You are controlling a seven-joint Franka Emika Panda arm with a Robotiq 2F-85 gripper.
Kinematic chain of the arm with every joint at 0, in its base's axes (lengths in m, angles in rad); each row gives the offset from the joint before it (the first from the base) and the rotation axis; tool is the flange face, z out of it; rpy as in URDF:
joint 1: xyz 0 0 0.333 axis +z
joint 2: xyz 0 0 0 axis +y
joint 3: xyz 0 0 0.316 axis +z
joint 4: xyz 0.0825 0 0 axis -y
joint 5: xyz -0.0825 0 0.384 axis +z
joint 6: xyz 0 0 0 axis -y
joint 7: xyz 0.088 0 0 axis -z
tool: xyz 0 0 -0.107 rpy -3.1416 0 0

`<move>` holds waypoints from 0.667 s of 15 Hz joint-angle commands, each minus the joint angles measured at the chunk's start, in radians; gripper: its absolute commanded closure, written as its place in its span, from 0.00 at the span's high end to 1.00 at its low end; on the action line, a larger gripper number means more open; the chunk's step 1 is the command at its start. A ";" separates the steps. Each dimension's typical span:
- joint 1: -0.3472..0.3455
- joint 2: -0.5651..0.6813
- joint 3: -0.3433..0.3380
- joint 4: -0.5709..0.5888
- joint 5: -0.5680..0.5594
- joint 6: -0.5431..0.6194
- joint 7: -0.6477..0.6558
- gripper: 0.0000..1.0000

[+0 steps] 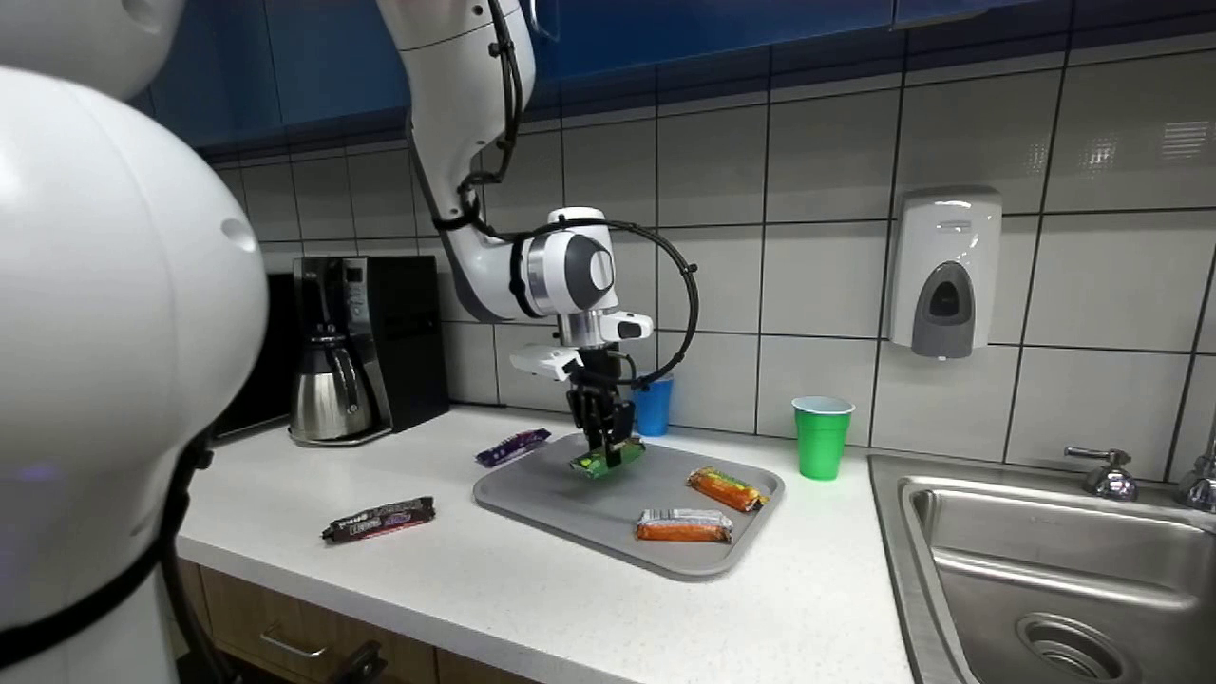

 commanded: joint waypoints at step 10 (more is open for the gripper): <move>0.051 -0.242 0.021 -0.229 -0.106 -0.074 0.259 0.17</move>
